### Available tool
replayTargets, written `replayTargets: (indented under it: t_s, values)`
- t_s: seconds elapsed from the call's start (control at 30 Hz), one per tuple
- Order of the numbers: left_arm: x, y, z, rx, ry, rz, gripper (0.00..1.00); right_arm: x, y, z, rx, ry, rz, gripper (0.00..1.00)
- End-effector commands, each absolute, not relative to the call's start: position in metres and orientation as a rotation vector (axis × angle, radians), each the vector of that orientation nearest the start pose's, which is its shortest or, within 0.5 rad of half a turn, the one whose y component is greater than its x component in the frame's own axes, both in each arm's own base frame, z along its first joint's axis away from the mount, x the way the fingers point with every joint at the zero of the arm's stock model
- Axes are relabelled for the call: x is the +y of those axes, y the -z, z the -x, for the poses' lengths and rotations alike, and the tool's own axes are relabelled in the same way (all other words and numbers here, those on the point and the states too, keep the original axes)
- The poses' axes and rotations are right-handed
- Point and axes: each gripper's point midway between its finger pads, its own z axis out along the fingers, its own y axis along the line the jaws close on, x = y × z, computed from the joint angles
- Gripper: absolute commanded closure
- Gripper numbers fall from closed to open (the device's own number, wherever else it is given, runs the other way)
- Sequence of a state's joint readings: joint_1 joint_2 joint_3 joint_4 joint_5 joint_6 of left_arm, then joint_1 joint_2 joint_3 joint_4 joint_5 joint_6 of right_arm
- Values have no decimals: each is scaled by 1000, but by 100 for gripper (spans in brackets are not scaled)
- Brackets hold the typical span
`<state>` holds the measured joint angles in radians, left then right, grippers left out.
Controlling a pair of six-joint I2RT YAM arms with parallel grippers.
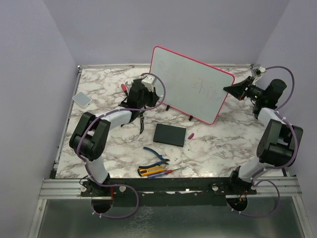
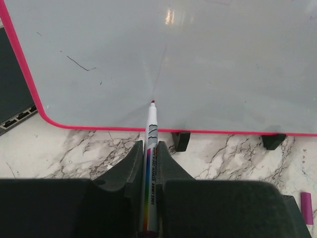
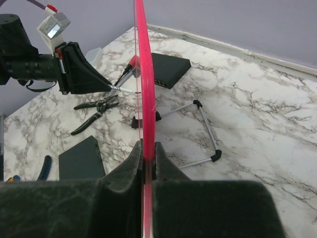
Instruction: Write a sentence on the whiteboard
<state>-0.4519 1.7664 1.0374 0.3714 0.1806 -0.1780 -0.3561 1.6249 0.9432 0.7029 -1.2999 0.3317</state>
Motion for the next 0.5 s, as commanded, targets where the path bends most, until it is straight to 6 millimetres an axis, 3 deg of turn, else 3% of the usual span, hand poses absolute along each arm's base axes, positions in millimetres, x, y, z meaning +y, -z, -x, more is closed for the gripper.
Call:
replayTargets:
  t_s: [0.0,0.2,0.47]
  values:
    - [-253,-113,-437,1961,545,-393,100,39,-219,-404,1592,-999,527,99]
    - [-248,-103,-429,1990,530,-402,100,39,-220,-404,1591,-1000,528,99]
    - [-250,-114,-435,1965,528,-398,100,41,-220,-404,1589,-999,531,99]
